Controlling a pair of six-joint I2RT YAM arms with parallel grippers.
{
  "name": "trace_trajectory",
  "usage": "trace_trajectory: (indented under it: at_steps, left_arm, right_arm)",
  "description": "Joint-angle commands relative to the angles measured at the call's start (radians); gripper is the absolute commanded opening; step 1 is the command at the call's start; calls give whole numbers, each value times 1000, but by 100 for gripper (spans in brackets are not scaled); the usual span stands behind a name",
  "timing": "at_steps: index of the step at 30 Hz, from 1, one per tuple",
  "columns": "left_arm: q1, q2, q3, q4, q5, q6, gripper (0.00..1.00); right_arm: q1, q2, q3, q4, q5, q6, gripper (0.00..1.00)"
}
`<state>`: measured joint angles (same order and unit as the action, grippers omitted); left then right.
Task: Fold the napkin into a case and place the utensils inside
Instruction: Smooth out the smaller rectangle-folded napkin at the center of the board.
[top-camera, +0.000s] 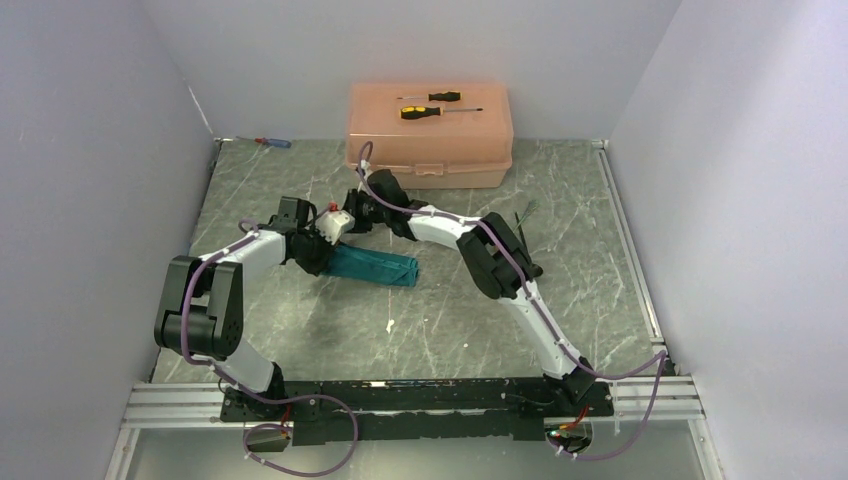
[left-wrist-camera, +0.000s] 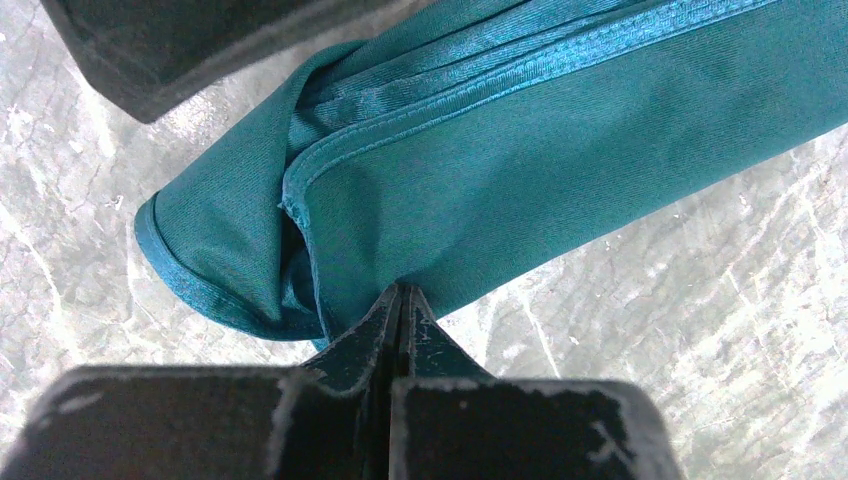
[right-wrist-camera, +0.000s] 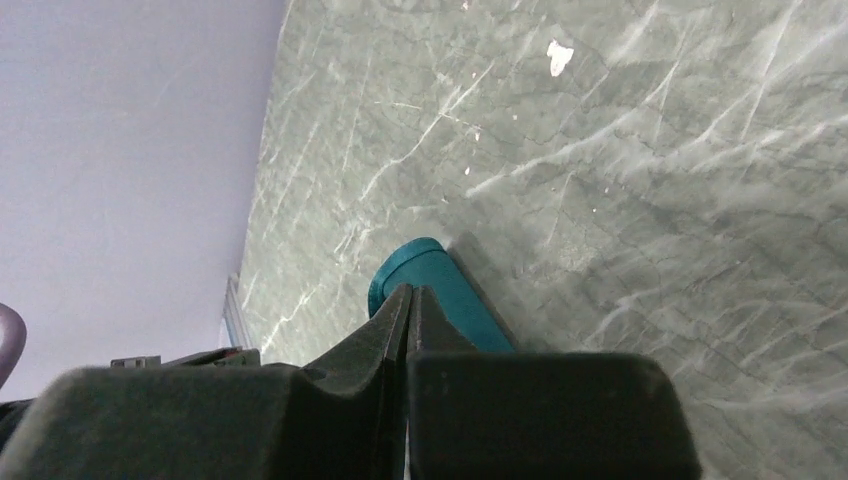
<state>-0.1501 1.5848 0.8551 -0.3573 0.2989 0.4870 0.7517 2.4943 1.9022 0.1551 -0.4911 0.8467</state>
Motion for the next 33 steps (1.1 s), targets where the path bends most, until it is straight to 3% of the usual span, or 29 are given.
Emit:
trace_trajectory:
  at_steps: [1,12,21,27,29,30,33]
  left_arm:
    - [-1,2,3,-16,9,-17,3]
    - [-1,21,4,20,-23,-36,3]
    - [1,35,33,7,-18,-71,3]
    - [38,-3,181,-201,119,-22,33]
    - [62,-25,224,-312,190,70,44]
    - [77,-37,238,-375,215,137,56]
    - [118,-78,248,-446,247,334,61]
  right_arm:
    - [19,11,8,34,12,63,3]
    - [58,14,-79,18,-10,64,2]
    - [67,-11,-176,22,78,36,1]
    - [67,0,-195,9,108,-10,1]
    - [67,8,-196,5,103,-19,1]
    - [68,12,-199,8,98,-22,1]
    - [64,27,-195,22,74,-16,1]
